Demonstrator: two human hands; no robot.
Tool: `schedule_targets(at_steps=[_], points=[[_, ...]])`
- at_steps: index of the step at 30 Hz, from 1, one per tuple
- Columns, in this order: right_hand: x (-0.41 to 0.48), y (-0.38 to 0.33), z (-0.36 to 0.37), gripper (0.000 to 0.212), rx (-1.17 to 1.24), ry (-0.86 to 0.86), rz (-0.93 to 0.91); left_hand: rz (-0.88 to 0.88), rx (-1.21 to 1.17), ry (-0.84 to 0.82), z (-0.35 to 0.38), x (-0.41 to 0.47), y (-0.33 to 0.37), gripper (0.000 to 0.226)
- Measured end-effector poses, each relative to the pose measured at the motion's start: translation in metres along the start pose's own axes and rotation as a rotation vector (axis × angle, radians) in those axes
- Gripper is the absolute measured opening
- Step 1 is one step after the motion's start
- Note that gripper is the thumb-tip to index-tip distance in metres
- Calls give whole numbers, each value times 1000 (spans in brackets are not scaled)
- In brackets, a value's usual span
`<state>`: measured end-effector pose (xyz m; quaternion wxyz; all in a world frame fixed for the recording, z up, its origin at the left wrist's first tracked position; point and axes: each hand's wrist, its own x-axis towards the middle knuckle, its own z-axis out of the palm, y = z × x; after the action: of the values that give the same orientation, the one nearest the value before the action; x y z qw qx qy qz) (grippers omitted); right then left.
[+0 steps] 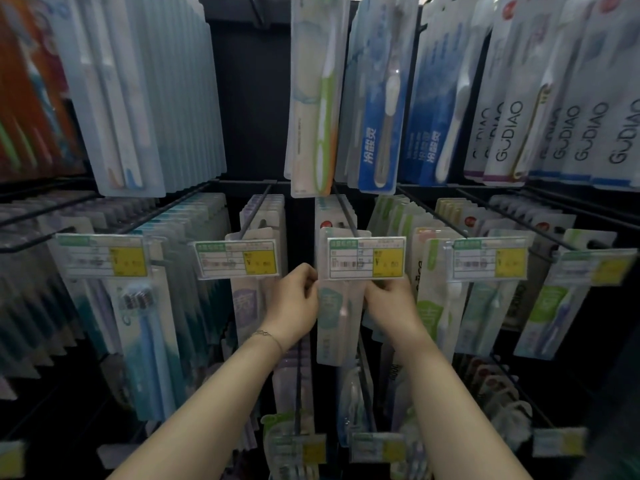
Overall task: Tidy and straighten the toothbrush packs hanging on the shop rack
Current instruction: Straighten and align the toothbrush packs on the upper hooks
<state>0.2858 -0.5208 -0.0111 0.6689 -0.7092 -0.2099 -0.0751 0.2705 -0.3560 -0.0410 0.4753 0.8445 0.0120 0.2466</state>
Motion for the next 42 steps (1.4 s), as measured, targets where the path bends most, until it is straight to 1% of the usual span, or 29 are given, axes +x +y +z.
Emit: schedule_targets(at_steps=[5, 9, 11, 17, 21, 28, 31, 34, 36, 39, 40, 42], points=[[-1, -3, -3, 38, 34, -5, -8, -6, -10, -4, 3, 0, 4, 18], [-3, -1, -2, 33, 62, 4, -33, -16, -14, 4, 7, 2, 0, 17], [-3, 0, -1, 30, 81, 16, -45, -39, -48, -3, 10, 2, 0, 17], [0, 3, -1, 34, 99, 22, -75, -63, -209, -64, 16, 3, -1, 19], [3, 3, 1, 40, 82, 6, -111, -81, -284, -59, 17, 5, 2, 21], [6, -1, 1, 33, 50, -20, -159, -119, -321, -59, 20, 6, 4, 22], [7, -1, 0, 27, 49, -6, -135, -148, -352, -85, 23, 6, 6, 22], [8, -1, 1, 13, -1, -15, -83, -208, -353, -124, 29, 0, 2, 22], [7, -2, 5, 13, -30, -32, -60, -237, -378, -118, 30, -4, -4, 21], [5, 1, 8, 11, -26, -51, -23, -224, -324, -51, 25, -12, -4, 14], [3, 2, 7, 12, -17, -52, -21, -196, -271, -20, 22, -16, -3, 12], [-3, 3, 5, 16, 17, -41, -13, -107, -119, 50, 17, -26, 2, 13]])
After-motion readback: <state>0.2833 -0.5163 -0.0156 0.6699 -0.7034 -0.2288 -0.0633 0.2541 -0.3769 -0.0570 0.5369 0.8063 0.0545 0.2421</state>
